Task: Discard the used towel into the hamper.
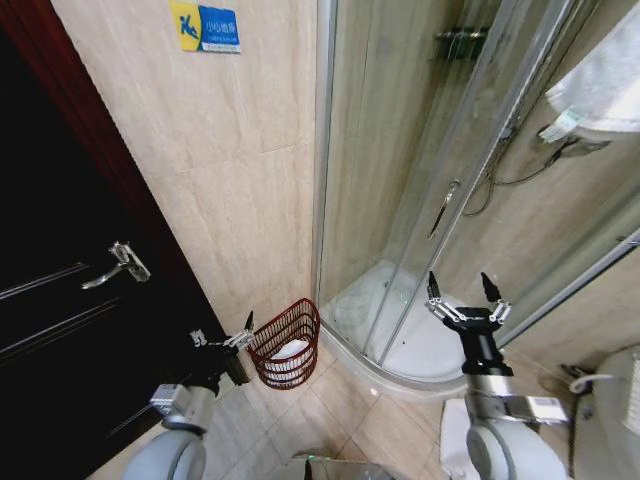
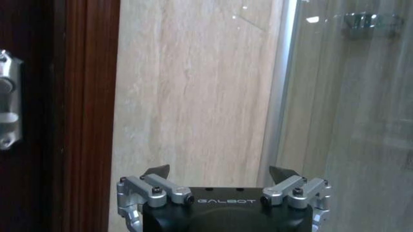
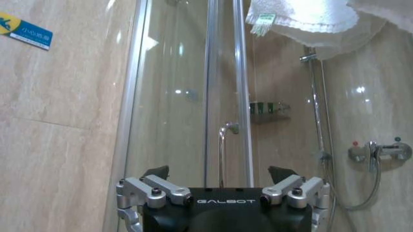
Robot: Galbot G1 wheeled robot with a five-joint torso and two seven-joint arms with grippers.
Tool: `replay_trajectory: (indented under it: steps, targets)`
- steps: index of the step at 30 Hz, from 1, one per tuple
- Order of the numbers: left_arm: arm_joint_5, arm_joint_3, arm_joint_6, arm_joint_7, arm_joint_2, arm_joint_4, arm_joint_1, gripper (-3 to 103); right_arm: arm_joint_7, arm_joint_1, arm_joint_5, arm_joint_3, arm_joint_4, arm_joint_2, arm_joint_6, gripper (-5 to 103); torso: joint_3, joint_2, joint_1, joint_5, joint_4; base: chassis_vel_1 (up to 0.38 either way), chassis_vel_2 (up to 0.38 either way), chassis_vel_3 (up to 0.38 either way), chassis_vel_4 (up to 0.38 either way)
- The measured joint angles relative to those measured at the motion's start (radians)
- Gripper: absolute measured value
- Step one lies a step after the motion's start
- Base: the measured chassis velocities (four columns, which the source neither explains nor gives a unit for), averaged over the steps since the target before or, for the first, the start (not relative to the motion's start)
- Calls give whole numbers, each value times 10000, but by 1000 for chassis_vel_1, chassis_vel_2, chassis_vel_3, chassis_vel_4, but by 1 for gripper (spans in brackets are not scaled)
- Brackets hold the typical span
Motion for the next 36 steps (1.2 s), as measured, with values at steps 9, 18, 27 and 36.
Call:
replay_trajectory:
  steps: [9,18,27,36]
  targets:
    - [290,259,-457,-79,311,396,10,100,-115,66,128,60,-20,18,7,100,0,0,0,-1,0,0,0,0,0]
    - [256,541,-503,-124,308,460,40,100,-73,66,479,161,140,-51,539,100,0,0,0,-1,3,0,0,0,0]
    - [242,540,-503,-129,312,473,35,100,-48,-259,1331,2391,864,-794,685,100,-1,0,0,-2,-1,0,0,0,0]
    - [235,537,-503,-130,313,478,35,100,14,-347,2932,4115,920,-1522,381,100,0,0,0,0,1,0,0,0,0]
